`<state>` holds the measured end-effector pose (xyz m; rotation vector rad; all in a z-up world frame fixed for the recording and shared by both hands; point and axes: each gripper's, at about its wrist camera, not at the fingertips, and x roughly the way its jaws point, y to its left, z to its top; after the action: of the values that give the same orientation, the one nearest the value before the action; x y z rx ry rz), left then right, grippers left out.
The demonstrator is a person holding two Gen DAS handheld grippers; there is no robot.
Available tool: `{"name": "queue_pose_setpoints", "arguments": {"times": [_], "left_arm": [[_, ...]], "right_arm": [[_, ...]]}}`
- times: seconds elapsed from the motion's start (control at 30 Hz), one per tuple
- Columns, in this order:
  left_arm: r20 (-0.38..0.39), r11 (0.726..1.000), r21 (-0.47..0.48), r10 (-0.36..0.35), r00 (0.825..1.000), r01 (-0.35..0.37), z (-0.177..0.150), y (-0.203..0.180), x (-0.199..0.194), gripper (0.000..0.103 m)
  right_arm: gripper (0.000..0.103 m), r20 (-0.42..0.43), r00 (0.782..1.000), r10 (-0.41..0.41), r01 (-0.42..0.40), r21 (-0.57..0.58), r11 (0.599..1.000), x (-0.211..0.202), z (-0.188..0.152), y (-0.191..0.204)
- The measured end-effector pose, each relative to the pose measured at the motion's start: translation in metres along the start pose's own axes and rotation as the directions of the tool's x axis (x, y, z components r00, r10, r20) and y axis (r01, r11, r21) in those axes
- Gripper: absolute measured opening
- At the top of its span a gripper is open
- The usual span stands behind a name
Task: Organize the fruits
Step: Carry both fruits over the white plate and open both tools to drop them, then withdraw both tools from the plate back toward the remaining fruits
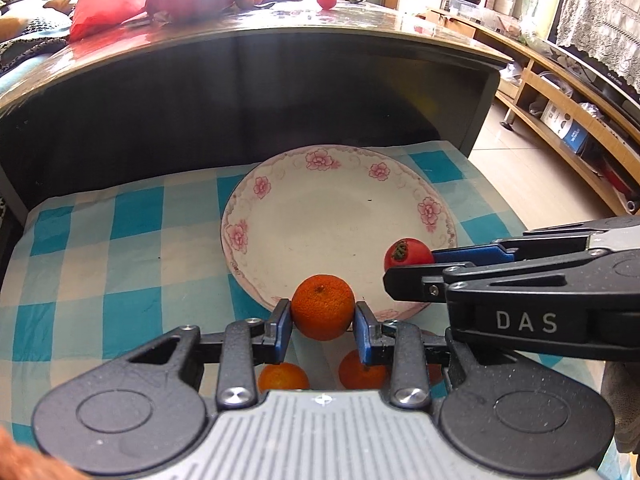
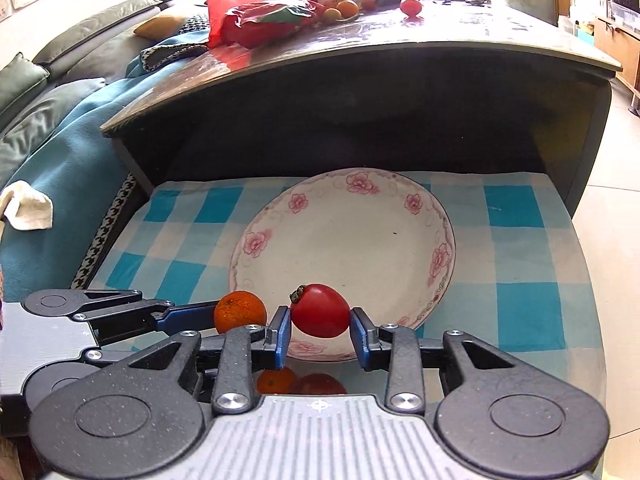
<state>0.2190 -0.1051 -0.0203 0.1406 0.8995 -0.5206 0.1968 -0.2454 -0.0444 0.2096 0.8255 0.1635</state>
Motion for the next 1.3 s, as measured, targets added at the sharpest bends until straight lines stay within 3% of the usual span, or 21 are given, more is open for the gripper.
{"name": "queue_pose_setpoints", "arguments": {"times": [0.23,0.57,0.93,1.3], "left_arm": [[0.026,1.0,-0.003,0.009,1.0,-0.009,0.003,0.001,0.003,0.042],[0.041,0.999,-0.021,0.025,0.999,-0.024,0.006,0.005,-0.001,0.049],[0.053,1.0,-0.013,0.026,0.998,-0.025,0.003,0.008,-0.019,0.049],[0.02,1.0,0.017,0.026,0.999,-0.027,-0.031,0.02,-0.054,0.049]], "right_arm": [[0.042,0.027,1.0,0.0,-0.001,0.027,1.0,0.001,0.002,-0.005],[0.042,0.039,0.999,-0.033,0.031,0.06,0.998,-0.006,0.001,-0.014],[0.042,0.038,0.998,-0.053,0.052,0.023,0.998,-0.023,-0.01,-0.011],[0.044,-0.021,0.999,-0.038,0.037,-0.041,0.998,-0.034,-0.035,0.0]]}}
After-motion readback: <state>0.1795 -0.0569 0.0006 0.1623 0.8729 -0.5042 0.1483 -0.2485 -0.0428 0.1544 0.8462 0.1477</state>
